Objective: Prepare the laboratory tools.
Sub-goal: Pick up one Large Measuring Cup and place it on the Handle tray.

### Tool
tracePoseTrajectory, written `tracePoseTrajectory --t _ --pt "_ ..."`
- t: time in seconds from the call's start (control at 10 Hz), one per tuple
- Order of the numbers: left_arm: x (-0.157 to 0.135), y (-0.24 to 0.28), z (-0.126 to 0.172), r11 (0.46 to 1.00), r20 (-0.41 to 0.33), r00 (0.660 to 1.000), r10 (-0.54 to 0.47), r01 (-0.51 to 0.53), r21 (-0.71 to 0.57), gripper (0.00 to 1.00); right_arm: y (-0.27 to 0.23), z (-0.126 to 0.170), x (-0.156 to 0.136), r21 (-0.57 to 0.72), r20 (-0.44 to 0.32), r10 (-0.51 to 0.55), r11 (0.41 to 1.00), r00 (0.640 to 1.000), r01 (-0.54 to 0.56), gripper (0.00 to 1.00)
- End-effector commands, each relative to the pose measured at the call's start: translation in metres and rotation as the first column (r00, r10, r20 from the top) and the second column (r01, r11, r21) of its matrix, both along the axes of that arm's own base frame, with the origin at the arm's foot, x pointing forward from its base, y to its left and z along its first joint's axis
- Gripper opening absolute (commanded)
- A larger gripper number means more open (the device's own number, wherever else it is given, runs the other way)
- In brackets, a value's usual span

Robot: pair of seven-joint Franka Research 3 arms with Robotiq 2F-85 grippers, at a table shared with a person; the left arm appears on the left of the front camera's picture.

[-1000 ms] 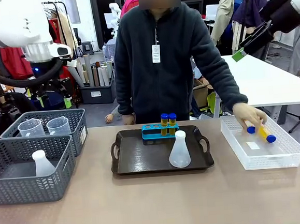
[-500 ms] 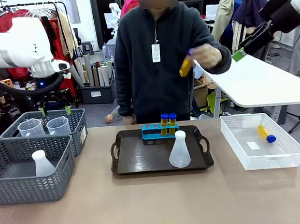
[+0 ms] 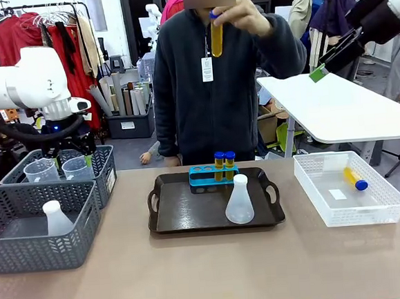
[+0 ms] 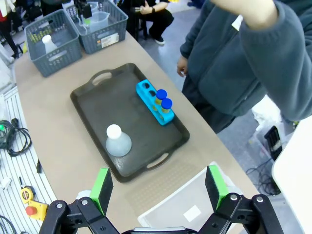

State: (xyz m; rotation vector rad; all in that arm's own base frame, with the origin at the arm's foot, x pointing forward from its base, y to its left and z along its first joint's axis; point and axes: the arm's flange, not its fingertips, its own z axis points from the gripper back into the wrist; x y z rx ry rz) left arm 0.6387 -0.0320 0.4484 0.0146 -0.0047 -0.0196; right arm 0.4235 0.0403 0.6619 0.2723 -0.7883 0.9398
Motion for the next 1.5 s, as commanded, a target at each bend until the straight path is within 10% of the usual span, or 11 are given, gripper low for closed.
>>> tracePoseTrajectory --t 0.0,0.8,1.4 --pt "0.002 0.01 -0.009 1.0 0.002 1.0 0.002 -0.002 -0.011 1.0 0.0 0.001 0.0 0.006 0.003 0.004 1.0 1.0 -0.004 1.0" --pt "0.015 0.025 -0.058 1.0 0.013 1.0 -0.015 0.015 -0.007 1.0 0.0 0.001 0.0 0.006 0.003 0.004 1.0 1.0 -0.004 1.0" --pt "0.012 0.032 -0.051 1.0 0.082 0.997 -0.011 0.011 0.005 0.0 0.0 0.001 0.0 0.006 0.003 0.004 1.0 1.0 -0.004 1.0"
